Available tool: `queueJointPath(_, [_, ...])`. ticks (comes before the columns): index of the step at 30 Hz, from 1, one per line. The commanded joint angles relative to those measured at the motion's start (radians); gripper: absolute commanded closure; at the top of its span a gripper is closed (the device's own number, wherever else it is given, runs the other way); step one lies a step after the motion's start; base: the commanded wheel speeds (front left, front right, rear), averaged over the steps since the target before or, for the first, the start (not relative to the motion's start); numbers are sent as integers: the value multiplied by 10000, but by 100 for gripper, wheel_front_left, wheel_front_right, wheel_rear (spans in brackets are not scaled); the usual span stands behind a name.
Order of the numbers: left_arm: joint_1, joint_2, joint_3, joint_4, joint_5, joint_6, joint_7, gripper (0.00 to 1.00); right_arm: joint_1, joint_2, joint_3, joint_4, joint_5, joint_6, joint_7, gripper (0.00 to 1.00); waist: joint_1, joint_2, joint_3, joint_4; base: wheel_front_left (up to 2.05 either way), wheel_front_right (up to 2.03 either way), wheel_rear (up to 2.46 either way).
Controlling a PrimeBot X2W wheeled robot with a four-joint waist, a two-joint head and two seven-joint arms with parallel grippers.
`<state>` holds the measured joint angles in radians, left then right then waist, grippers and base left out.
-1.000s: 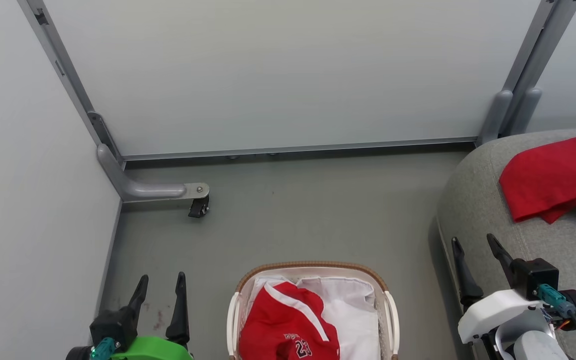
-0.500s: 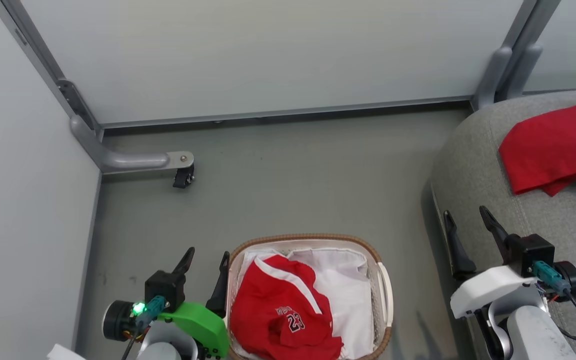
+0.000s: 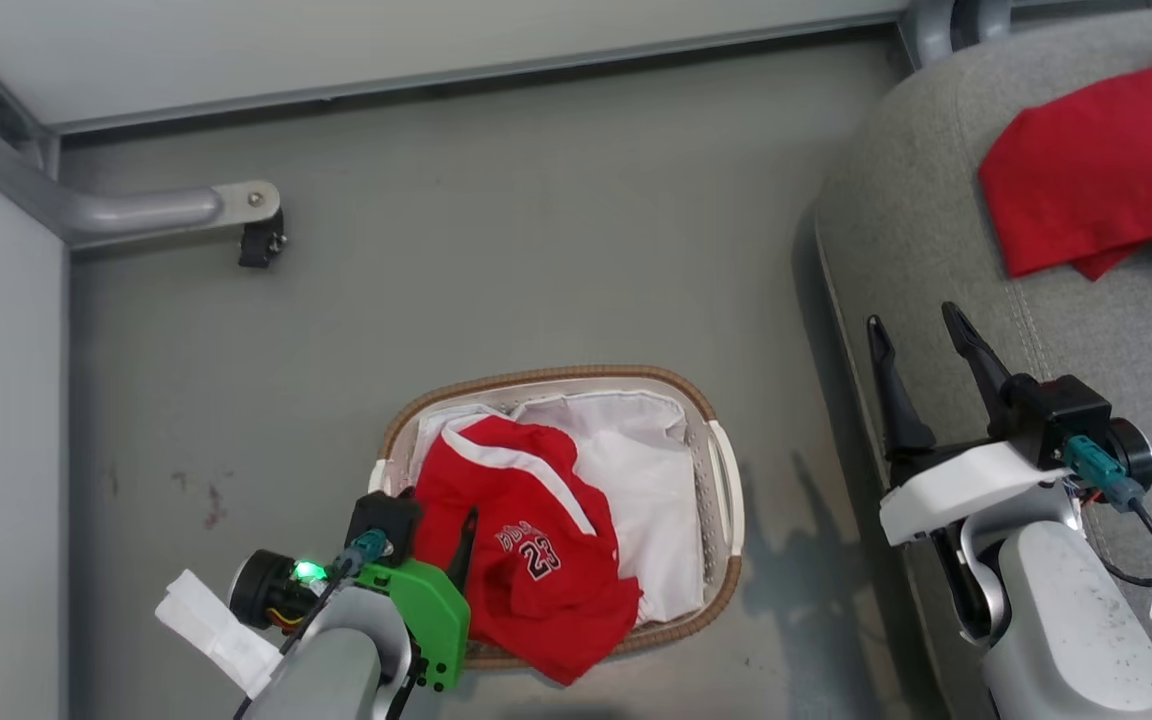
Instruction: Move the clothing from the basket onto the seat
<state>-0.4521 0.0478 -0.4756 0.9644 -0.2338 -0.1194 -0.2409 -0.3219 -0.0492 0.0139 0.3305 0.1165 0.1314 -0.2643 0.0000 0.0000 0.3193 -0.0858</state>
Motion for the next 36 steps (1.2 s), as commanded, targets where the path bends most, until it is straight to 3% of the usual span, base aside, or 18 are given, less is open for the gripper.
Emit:
queueJointPath(1, [-355,49,-119,246,68,-27,100,0,-212,-25,53,-64,89,-14,-2,0,0,0,1092,-724,0,0,0])
queueJointPath(16, [-2110,184,-1659,2563,418,-115,1396,0,-1143,-24,871,-396,921,-14,-2,0,0,0,3119,-1727,0,0,0])
queueJointPath(30, [-2898,711,-2096,3126,620,140,2438,0,-1671,-24,1387,-585,1500,-14,-2,0,0,0,4123,-2337,0,0,0])
queueJointPath(31, [-2914,740,-2096,3141,597,139,2554,5,-1684,-24,1421,-582,1545,-14,-2,0,0,0,4143,-2355,0,0,0])
queueJointPath(32, [-2936,767,-2089,3158,573,143,2617,29,-1701,-24,1447,-581,1578,-14,-2,0,0,0,4156,-2367,0,0,0])
queueJointPath(33, [-2963,791,-2090,3167,533,142,2659,62,-1726,-23,1481,-574,1599,-14,-2,0,0,0,4165,-2379,0,0,0])
queueJointPath(34, [-2976,791,-2091,3170,514,148,2698,86,-1740,-24,1501,-562,1623,-14,-2,0,0,0,4164,-2385,0,0,0])
queueJointPath(35, [-2967,773,-2055,3180,458,166,2773,100,-1751,-26,1521,-540,1648,-14,-2,0,0,0,4148,-2389,0,0,0])
queueJointPath(36, [-2927,736,-2037,3191,405,151,2886,100,-1755,-26,1545,-521,1673,-14,-2,0,0,0,4124,-2389,0,0,0])
